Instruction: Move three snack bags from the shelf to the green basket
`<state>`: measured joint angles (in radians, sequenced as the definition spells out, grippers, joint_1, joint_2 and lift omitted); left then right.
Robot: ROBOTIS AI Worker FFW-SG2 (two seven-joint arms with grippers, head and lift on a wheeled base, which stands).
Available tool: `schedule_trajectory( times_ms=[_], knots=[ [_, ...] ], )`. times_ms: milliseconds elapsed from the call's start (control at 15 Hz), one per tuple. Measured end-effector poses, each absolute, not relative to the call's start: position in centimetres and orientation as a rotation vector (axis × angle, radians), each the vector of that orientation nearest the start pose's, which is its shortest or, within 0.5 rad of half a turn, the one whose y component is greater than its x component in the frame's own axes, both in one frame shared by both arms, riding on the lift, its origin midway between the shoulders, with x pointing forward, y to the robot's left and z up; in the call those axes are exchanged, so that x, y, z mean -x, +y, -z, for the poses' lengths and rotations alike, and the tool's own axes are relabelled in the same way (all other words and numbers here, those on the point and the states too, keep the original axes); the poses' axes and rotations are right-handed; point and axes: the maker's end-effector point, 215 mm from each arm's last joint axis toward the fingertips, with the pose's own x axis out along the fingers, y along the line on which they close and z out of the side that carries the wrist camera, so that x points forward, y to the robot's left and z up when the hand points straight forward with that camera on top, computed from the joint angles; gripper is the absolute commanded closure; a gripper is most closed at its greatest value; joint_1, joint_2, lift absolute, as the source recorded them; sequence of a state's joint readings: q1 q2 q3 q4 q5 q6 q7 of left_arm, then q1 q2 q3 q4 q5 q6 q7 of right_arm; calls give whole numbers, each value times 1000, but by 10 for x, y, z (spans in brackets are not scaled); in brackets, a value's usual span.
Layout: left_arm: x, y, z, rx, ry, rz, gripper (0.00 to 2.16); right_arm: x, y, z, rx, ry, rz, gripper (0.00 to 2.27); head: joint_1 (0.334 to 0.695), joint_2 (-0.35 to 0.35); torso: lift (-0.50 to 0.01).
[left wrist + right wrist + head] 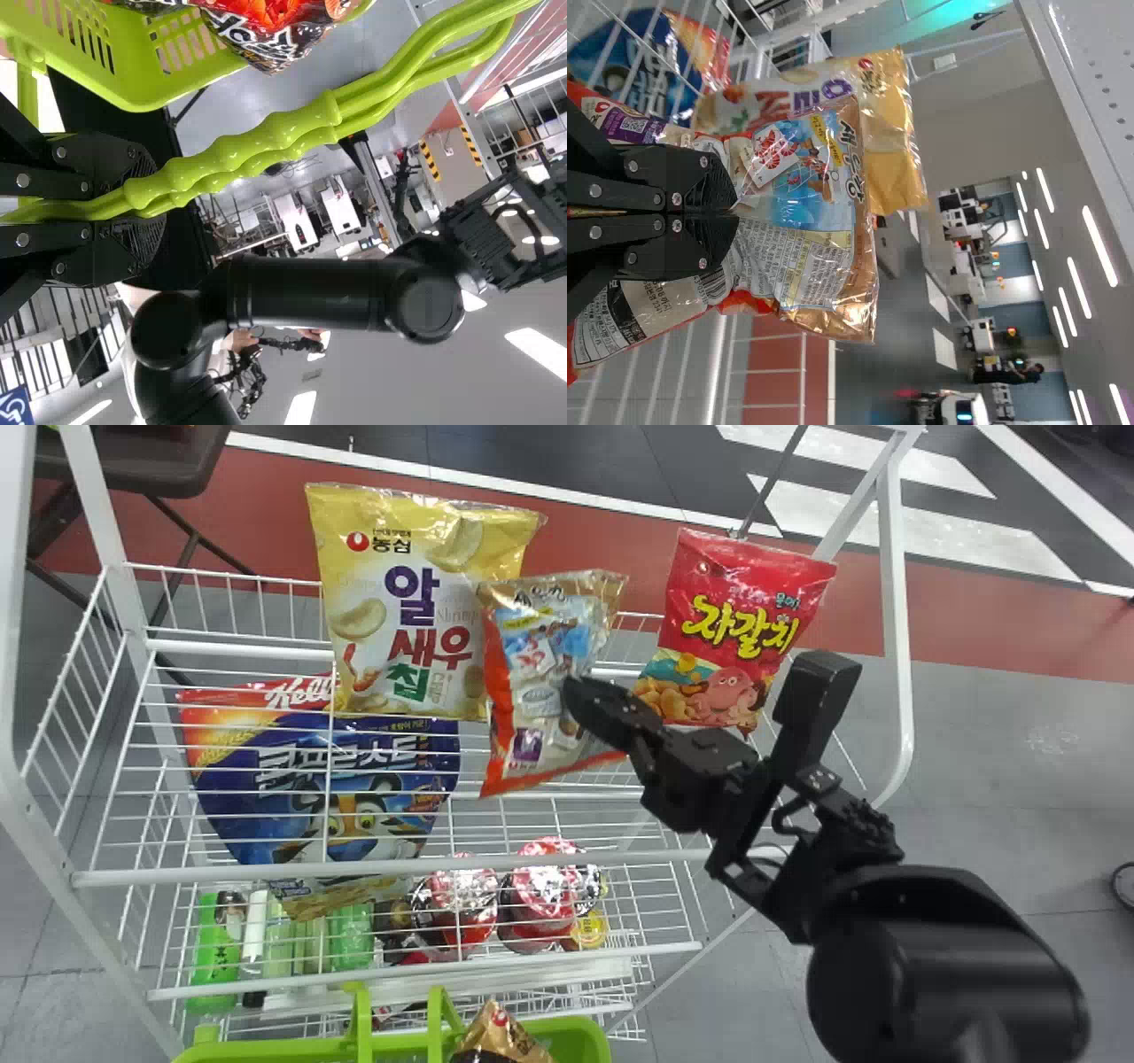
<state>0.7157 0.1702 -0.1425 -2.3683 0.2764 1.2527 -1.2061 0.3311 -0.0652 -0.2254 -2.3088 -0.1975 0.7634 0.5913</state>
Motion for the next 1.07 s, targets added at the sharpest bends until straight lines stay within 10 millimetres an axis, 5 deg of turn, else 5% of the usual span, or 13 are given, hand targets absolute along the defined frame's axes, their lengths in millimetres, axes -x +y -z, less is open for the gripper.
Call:
schedule_trajectory(
  times_ms=[333,800,1067],
  knots=[
    [-100,-21,377,797,1022,1387,1517,-363,-202,307,-225,427,-513,2192,695,-350,-48],
    [-110,-23,374,784,981,1385,1517,-236,-191,357,-420,876,-533,2192,695,-350,-48],
    [-113,-23,373,775,965,1384,1517,-225,-193,366,-412,930,-521,2192,695,-350,-48]
  ],
)
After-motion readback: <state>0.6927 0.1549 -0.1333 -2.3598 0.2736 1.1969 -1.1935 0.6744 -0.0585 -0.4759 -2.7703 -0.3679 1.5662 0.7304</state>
